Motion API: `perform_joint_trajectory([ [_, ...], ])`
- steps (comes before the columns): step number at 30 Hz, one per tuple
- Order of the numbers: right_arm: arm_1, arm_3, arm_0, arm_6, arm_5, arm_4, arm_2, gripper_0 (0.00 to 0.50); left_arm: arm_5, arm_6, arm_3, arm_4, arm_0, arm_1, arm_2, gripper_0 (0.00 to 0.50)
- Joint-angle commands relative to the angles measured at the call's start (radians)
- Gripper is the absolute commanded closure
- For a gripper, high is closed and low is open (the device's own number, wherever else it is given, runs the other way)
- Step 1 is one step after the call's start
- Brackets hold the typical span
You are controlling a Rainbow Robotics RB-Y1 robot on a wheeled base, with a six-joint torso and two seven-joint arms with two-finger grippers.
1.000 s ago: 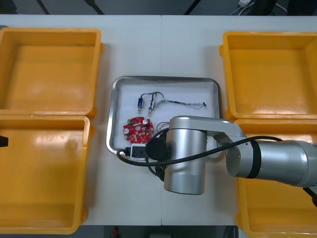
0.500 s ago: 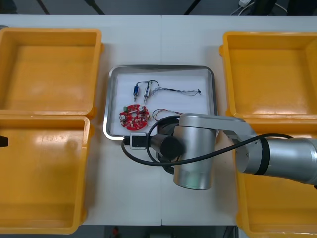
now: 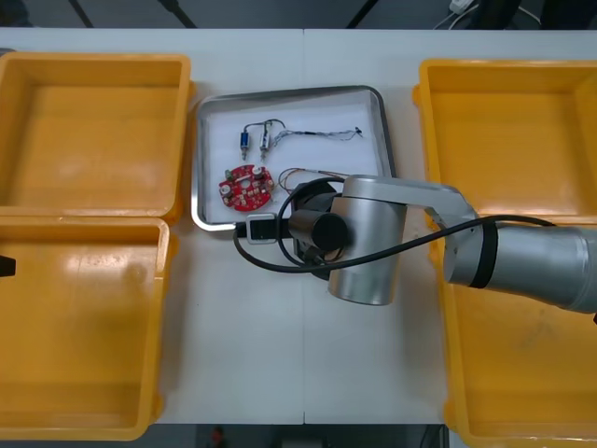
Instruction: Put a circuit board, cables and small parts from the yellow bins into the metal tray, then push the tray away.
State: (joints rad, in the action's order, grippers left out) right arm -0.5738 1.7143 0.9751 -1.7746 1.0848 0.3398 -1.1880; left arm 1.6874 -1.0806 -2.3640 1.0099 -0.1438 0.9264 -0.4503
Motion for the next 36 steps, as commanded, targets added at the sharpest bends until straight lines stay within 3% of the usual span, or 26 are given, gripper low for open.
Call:
perform_joint_trajectory([
  [1, -0.017, -0.082, 0.037, -0.037, -0.039, -0.007, -0.01, 0.5, 0.002, -0.061, -0.027, 0.003, -0.028, 0.037, -0.018, 0.0],
  [19, -0.003, -0.311, 0.131, -0.045, -0.2, -0.001, -0.01, 0.5, 0.002, -0.061, -0.027, 0.003, -0.028, 0.037, -0.018, 0.0],
  [36, 0.109, -0.544, 0.221, -0.057, -0.292, -0.001, -0.01, 0.5, 0.002, -0.061, -0.027, 0.003, -0.028, 0.037, -0.018, 0.0],
])
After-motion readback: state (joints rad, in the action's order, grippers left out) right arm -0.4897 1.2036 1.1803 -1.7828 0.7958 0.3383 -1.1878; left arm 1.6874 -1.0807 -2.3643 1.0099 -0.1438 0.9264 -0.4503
